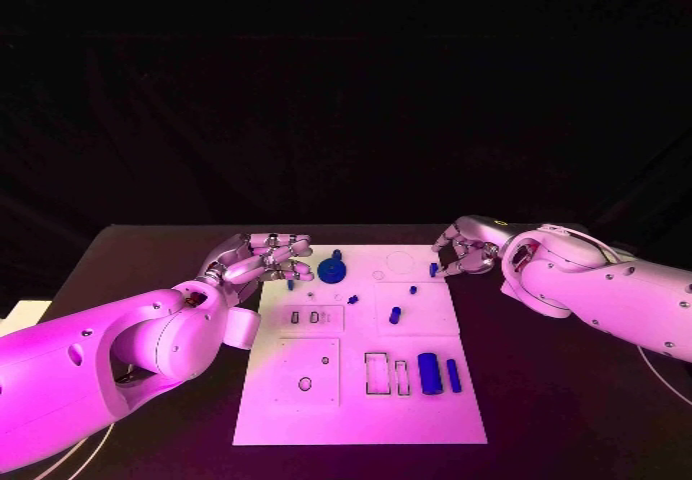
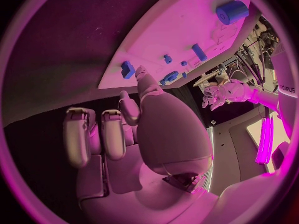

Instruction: Assemble the parts on the task board

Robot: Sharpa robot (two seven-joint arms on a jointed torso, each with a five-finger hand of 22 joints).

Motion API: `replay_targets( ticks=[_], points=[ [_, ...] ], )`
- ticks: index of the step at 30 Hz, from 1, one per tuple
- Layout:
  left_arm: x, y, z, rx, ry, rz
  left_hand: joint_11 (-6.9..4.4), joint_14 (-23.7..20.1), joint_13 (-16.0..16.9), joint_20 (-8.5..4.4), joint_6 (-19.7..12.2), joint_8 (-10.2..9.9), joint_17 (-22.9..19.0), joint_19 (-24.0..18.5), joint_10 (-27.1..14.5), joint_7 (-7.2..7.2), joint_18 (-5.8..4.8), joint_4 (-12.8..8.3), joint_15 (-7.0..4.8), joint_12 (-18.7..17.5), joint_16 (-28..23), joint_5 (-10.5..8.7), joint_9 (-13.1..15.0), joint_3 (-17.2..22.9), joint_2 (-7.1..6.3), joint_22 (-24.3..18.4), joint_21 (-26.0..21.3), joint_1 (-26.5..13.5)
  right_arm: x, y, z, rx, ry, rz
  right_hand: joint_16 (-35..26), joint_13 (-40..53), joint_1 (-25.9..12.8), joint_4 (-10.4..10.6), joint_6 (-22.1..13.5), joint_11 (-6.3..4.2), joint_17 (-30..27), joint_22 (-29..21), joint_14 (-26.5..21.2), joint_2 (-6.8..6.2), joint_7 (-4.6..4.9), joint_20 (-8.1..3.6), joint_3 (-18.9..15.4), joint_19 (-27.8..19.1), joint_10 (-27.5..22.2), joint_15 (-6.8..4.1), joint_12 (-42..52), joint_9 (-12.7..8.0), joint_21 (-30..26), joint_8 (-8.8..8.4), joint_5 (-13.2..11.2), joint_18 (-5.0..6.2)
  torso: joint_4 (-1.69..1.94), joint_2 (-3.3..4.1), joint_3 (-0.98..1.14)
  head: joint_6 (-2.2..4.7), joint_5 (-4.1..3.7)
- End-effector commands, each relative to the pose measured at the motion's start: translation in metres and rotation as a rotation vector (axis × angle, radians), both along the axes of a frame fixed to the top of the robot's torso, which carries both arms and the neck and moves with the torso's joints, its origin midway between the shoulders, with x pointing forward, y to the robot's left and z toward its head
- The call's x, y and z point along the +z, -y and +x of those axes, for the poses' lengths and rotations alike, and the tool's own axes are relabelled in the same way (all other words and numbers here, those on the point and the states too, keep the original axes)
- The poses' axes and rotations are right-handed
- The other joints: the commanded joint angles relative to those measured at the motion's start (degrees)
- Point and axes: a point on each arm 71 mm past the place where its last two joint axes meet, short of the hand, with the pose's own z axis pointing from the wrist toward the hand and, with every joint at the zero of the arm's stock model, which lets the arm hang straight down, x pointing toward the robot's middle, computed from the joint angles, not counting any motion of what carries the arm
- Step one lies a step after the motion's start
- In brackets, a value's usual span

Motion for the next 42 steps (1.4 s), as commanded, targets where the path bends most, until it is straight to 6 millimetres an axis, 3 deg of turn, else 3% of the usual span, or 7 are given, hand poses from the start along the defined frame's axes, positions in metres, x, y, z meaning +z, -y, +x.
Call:
replay_targets(
  ticks=[1, 12, 18, 26, 42],
  points=[
    [0.0, 0.003, -0.001, -0.022, 0.002, -0.01, 0.18, -0.3, -0.08, 0.05, 0.28, -0.37, 0.06, -0.08, 0.12, 0.13, 0.8, 0.01, -0.05, -0.4, -0.11, -0.23, -0.04, 0.32, -0.22, 0.1, 0.38, -0.5, -0.005, -0.002, 0.001, 0.004, -0.026, -0.006, 0.42, 0.89, -0.05, -0.11, -0.18, 0.04, 7.08, 5.57, 4.52, 0.68, -0.07, 0.0, -0.48, 0.55, 0.61, 0.48, 0.88, 0.02, 0.42, 0.31, 0.4, -0.69, 0.04, 0.02, -0.02, -0.13, 0.01],
    [0.0, 0.003, 0.0, -0.021, 0.001, -0.009, 0.2, -0.33, -0.09, 0.05, 0.25, -0.4, 0.11, -0.1, 0.09, 0.15, 0.79, -0.01, -0.04, -0.42, -0.13, -0.23, -0.05, 0.36, -0.23, 0.12, 0.39, -0.5, -0.013, -0.005, 0.007, -0.005, -0.044, 0.009, 1.07, 3.91, 0.44, -0.25, 1.24, -0.07, 8.06, 6.59, 4.68, 2.58, -0.23, 0.03, -0.63, 1.16, 1.87, 0.43, 3.93, 0.25, 1.0, 0.9, 0.45, -0.91, 0.1, -0.03, -0.16, -0.46, -0.06],
    [0.0, 0.003, 0.0, -0.02, 0.0, -0.009, 0.2, -0.33, -0.09, 0.05, 0.25, -0.4, 0.11, -0.1, 0.09, 0.15, 0.79, -0.01, -0.04, -0.42, -0.13, -0.23, -0.05, 0.36, -0.23, 0.12, 0.39, -0.5, -0.016, -0.006, 0.008, -0.003, -0.053, 0.012, 1.26, 5.06, 0.81, -0.47, 2.41, -0.23, 8.34, 6.97, 4.71, 3.73, -0.41, -0.05, -0.32, 1.38, 2.43, 0.31, 5.05, 0.34, 1.22, 1.21, -0.29, -0.99, 0.07, -0.07, -0.1, -0.6, -0.07],
    [-0.001, 0.002, 0.0, -0.018, -0.002, -0.007, 0.2, -0.33, -0.09, 0.05, 0.25, -0.4, 0.11, -0.1, 0.09, 0.15, 0.79, -0.01, -0.04, -0.42, -0.13, -0.23, -0.05, 0.36, -0.23, 0.12, 0.39, -0.5, -0.02, -0.005, 0.007, 0.0, -0.059, 0.017, 1.35, 5.85, 0.81, -0.54, 3.08, -0.34, 8.49, 7.15, 4.74, 4.11, -0.55, -0.11, -0.23, 1.48, 2.87, 0.24, 5.83, 0.38, 1.32, 1.35, -0.56, -1.02, 0.0, -0.04, -0.01, -0.75, 0.02],
    [-0.002, 0.002, 0.001, -0.017, -0.005, -0.006, 0.27, -0.45, -0.11, 0.06, 0.15, -0.49, 0.25, -0.19, -0.03, 0.24, 0.76, -0.06, 0.01, -0.5, -0.2, -0.23, -0.08, 0.49, -0.29, 0.19, 0.43, -0.51, -0.026, -0.005, 0.006, 0.006, -0.063, 0.03, 1.75, 6.97, 1.36, -1.02, 4.64, -0.7, 9.13, 7.75, 4.86, 5.29, -0.96, -0.35, 0.53, 1.84, 3.38, -0.06, 6.84, 0.38, 1.64, 1.55, -1.13, -1.16, 0.0, -0.08, -0.06, -1.02, -0.18]
  ],
)
